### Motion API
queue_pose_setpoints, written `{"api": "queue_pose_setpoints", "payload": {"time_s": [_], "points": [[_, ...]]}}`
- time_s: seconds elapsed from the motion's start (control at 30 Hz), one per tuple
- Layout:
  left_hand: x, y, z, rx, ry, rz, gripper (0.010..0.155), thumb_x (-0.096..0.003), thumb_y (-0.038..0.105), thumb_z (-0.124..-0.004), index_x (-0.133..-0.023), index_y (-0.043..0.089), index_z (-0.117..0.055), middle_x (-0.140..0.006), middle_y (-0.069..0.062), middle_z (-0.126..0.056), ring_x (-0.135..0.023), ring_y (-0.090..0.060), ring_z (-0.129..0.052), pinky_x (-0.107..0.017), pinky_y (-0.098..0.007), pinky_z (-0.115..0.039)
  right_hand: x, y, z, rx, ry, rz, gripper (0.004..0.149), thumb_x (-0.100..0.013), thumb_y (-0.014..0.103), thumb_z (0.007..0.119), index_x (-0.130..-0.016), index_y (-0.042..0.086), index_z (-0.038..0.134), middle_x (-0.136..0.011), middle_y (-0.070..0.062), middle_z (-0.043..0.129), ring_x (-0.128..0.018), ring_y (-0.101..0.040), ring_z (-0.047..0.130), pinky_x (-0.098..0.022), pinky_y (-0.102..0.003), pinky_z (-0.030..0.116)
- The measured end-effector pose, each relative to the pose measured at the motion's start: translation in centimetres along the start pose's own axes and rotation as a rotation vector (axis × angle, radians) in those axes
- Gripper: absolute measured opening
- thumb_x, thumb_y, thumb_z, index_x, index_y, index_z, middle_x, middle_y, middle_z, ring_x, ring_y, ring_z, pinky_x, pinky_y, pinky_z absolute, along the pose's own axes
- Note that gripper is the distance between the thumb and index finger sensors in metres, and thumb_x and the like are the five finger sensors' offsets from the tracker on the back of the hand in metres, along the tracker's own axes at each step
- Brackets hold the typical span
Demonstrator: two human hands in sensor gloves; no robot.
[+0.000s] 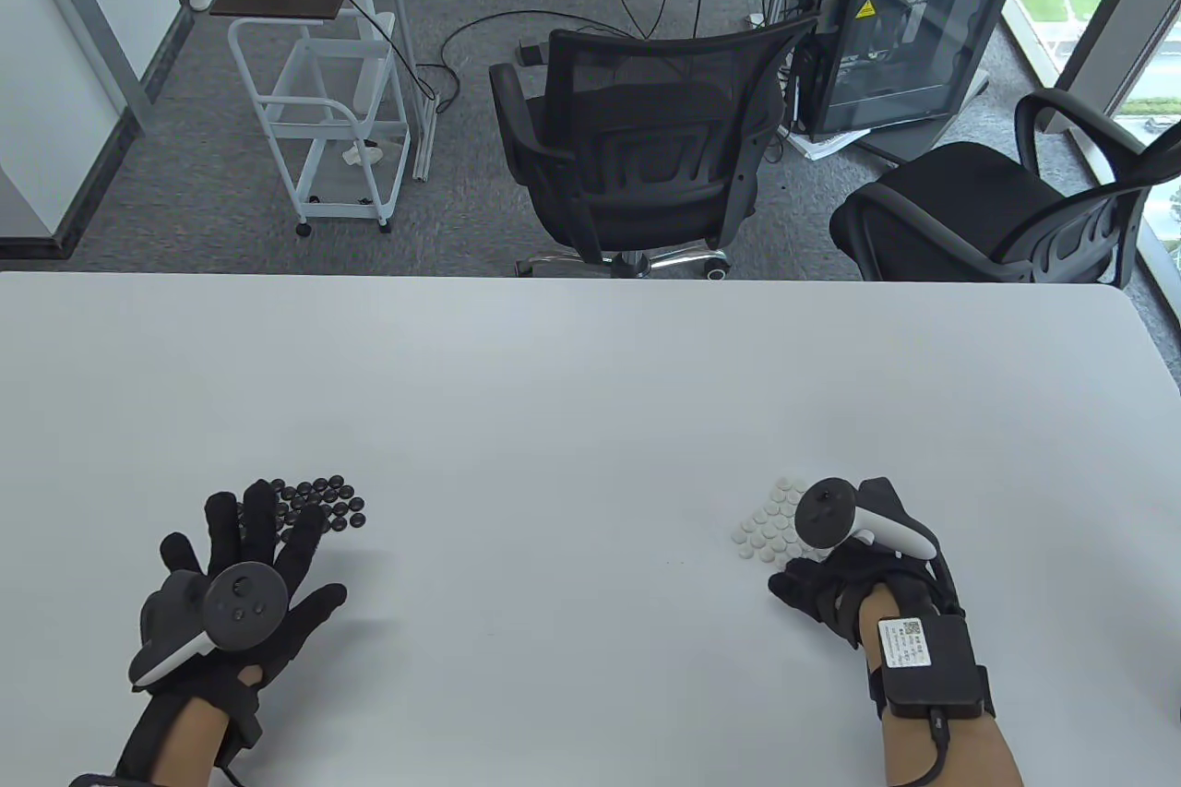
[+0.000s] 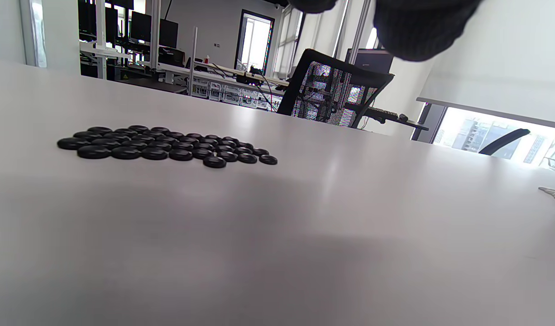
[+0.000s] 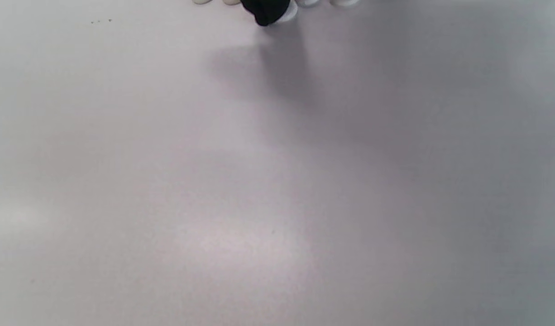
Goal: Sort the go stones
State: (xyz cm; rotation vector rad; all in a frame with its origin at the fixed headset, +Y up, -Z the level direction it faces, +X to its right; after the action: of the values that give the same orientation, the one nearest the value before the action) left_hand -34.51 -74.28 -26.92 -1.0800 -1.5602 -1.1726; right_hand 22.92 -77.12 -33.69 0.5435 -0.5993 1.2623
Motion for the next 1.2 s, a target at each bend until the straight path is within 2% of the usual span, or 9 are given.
{"api": "queue_pose_setpoints", "payload": {"time_s": [0.17,0.23,0.37,0.53,0.7,0.83,1.0,1.2], "points": [[-0.1,0.2,0.0,-0.007,-0.005,0.002,0.079,-0.0593,0.058,-0.057,-0.12,0.022,-0.02,-0.113,-0.026,0.015,-0.094,-0.054,0.019,-0.047,-0.082,0.006,-0.1,0.1,-0.3,-0.014,-0.014,-0.01,0.07,-0.057,0.047,0.052,-0.112,0.003,0.054,-0.104,-0.046,-0.001,-0.081,-0.072,-0.008,-0.049,-0.092,0.011],[-0.1,0.2,0.0,-0.007,-0.005,0.002,0.079,-0.0594,0.058,-0.057,-0.12,0.022,-0.02,-0.113,-0.026,0.015,-0.094,-0.054,0.02,-0.047,-0.082,0.006,0.3,0.6,-0.9,-0.036,-0.05,-0.038,0.072,-0.057,0.047,0.053,-0.113,0.001,0.055,-0.104,-0.047,0.001,-0.081,-0.072,-0.007,-0.049,-0.092,0.011],[-0.1,0.2,-0.1,-0.007,-0.004,-0.001,0.08,-0.0593,0.058,-0.057,-0.12,0.022,-0.02,-0.113,-0.026,0.015,-0.094,-0.054,0.02,-0.047,-0.082,0.006,2.6,3.7,-2.7,0.019,-0.171,-0.151,0.08,-0.058,0.047,0.053,-0.115,-0.009,0.043,-0.104,-0.051,0.003,-0.081,-0.073,-0.006,-0.049,-0.092,0.012],[0.0,0.5,0.1,-0.017,0.008,-0.008,0.08,-0.0591,0.058,-0.057,-0.12,0.023,-0.018,-0.113,-0.026,0.016,-0.094,-0.054,0.02,-0.047,-0.082,0.006,6.9,9.0,-4.7,0.149,-0.416,-0.367,0.086,-0.059,0.047,0.053,-0.114,-0.01,0.022,-0.103,-0.052,0.001,-0.082,-0.074,-0.005,-0.05,-0.091,0.012],[0.2,0.7,0.3,-0.013,0.038,-0.017,0.081,-0.0591,0.058,-0.057,-0.119,0.022,-0.017,-0.112,-0.026,0.016,-0.093,-0.054,0.02,-0.047,-0.082,0.006,9.4,11.6,-4.6,0.251,-0.612,-0.484,0.087,-0.059,0.048,0.053,-0.113,-0.01,0.016,-0.103,-0.052,0.001,-0.083,-0.074,-0.003,-0.051,-0.091,0.013],[0.3,1.2,0.5,-0.028,0.059,-0.028,0.081,-0.0592,0.058,-0.056,-0.119,0.022,-0.014,-0.112,-0.026,0.017,-0.093,-0.055,0.021,-0.047,-0.082,0.006,8.9,11.9,-3.0,0.33,-0.693,-0.523,0.088,-0.058,0.048,0.053,-0.112,-0.011,0.015,-0.103,-0.052,0.003,-0.084,-0.074,-0.001,-0.052,-0.09,0.015],[0.3,1.9,0.3,-0.059,0.079,-0.041,0.082,-0.0593,0.058,-0.056,-0.118,0.022,-0.012,-0.111,-0.027,0.017,-0.093,-0.055,0.021,-0.047,-0.082,0.005,6.5,11.1,-0.2,0.32,-0.661,-0.527,0.09,-0.058,0.049,0.052,-0.11,-0.011,0.01,-0.102,-0.052,-0.001,-0.083,-0.073,-0.004,-0.051,-0.089,0.012],[0.1,2.8,-0.3,-0.096,0.084,-0.056,0.083,-0.0593,0.058,-0.056,-0.117,0.021,-0.009,-0.111,-0.027,0.018,-0.091,-0.055,0.022,-0.046,-0.082,0.006,4.5,9.5,1.6,0.266,-0.71,-0.515,0.09,-0.058,0.049,0.052,-0.109,-0.011,0.007,-0.1,-0.052,-0.003,-0.081,-0.073,-0.006,-0.05,-0.088,0.009]]}}
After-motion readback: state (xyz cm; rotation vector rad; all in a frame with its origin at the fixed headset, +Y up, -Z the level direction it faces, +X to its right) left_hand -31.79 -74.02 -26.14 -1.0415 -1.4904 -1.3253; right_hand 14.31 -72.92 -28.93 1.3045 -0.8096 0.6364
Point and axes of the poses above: the tracker on the back of each hand, its own y axis roughly to the thumb side, its own x axis roughly from the fingertips to the wrist, z = x × y, the point moved 1 cm from there along -x, roughly from the wrist to the fingertips
